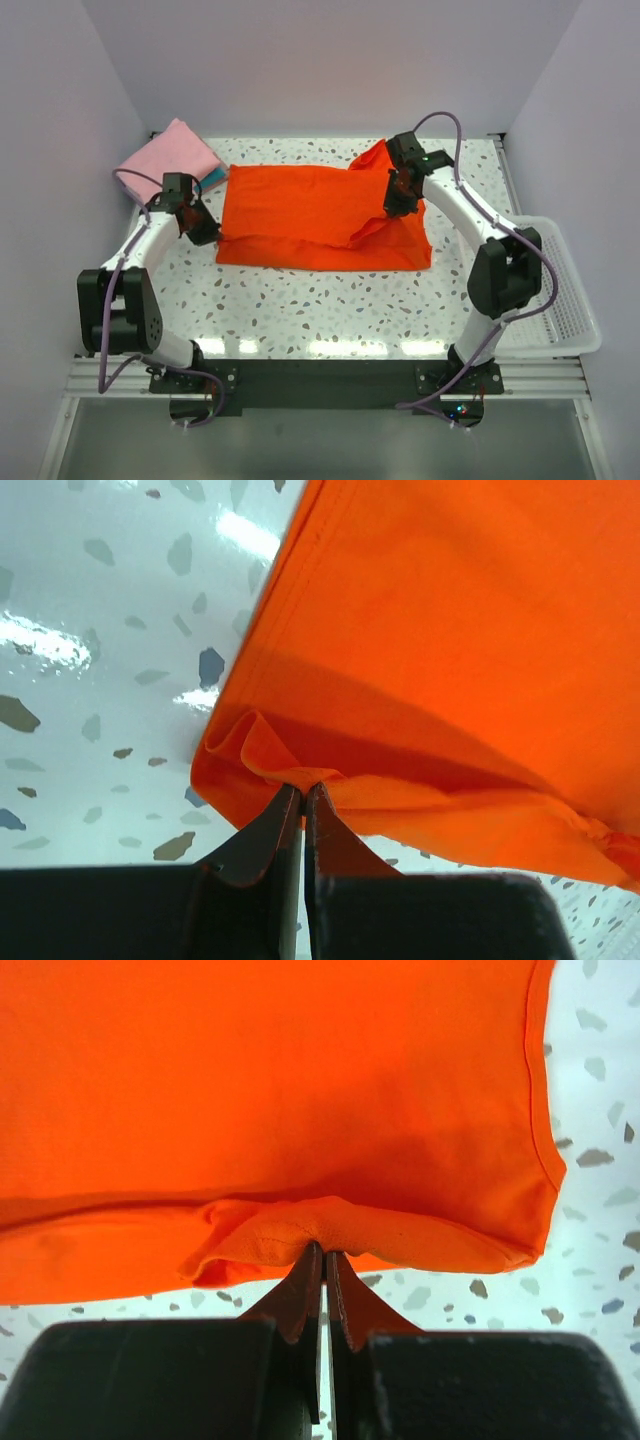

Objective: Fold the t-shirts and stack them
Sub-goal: Fold the tshirt

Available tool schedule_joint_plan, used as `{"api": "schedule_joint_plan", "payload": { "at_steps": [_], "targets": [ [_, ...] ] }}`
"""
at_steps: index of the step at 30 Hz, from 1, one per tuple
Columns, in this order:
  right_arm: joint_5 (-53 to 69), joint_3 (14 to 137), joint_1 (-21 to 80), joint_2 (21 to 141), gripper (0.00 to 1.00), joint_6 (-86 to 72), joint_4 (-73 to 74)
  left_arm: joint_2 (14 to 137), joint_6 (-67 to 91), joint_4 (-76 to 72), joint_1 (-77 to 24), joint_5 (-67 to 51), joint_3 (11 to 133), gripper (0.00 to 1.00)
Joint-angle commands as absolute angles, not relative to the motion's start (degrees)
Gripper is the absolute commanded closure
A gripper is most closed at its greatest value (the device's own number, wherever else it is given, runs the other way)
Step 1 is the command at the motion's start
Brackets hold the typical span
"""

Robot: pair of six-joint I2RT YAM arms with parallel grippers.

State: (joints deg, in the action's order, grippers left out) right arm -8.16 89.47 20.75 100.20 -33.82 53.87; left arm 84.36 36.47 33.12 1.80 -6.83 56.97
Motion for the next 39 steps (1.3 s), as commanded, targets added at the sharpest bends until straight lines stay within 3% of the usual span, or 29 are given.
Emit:
{"api": "schedule_joint_plan", "payload": {
  "at_steps": [1,36,39],
  "targets": [
    [-9.4,97.2,19.7,105.1,1.00,-30.5,53.3,88.5,36.8,29.8,3.9,-7.6,62.1,1.00],
    [-10.4,121.2,16.8,125.3,1.00,-26.3,56.2,109.3,33.3,29.4,5.5,-6.9,81.3,1.00],
    [-10.5,122.9,16.6,127.0,1.00,-26.1,56.6,110.0,32.7,29.9,5.7,-6.7,82.3,0.88]
  ]
}}
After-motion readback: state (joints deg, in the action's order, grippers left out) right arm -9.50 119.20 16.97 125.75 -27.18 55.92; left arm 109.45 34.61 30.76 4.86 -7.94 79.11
